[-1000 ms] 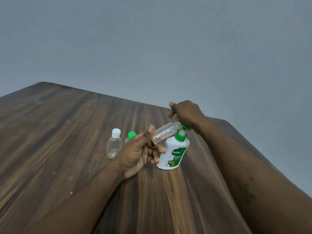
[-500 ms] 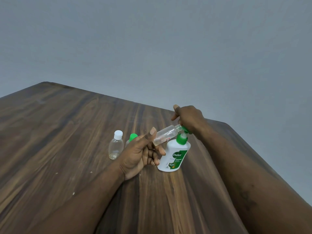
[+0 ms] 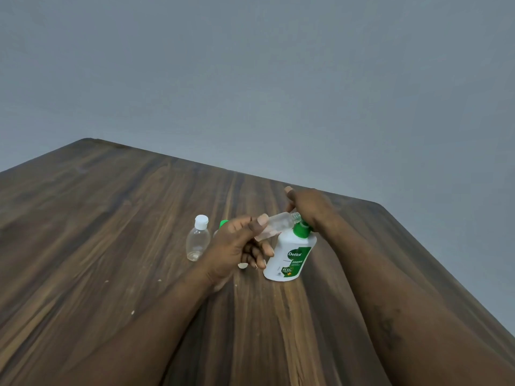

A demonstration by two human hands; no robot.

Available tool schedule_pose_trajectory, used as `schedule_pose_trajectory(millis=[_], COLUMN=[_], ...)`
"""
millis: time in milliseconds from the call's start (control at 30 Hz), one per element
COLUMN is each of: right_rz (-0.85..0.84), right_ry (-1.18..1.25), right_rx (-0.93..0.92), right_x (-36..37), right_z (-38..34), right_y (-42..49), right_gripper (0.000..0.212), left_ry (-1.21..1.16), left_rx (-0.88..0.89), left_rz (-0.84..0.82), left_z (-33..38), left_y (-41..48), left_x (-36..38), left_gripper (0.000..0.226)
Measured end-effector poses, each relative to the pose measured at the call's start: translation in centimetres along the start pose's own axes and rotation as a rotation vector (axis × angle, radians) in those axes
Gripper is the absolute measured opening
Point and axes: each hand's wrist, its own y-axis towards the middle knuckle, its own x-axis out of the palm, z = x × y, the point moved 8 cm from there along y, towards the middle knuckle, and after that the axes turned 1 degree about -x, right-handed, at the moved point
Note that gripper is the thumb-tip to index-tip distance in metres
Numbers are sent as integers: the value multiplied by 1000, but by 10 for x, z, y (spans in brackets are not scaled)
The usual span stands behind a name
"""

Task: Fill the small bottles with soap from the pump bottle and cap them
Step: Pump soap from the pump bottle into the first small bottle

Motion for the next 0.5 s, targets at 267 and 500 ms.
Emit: schedule_pose_trajectory(millis=[267, 500], right_rz=[73, -14], right_ry=[193, 67], right_rx=[47, -8], right_x=[-25, -2], right_z=[-2, -3], right_y=[3, 3], right_gripper=[60, 55], left_ry=[335, 305], left_rx=[179, 117], left_rz=[178, 296], left_z=[23, 10], left_y=[-10, -27], left_x=[2, -1], left_gripper=[32, 30])
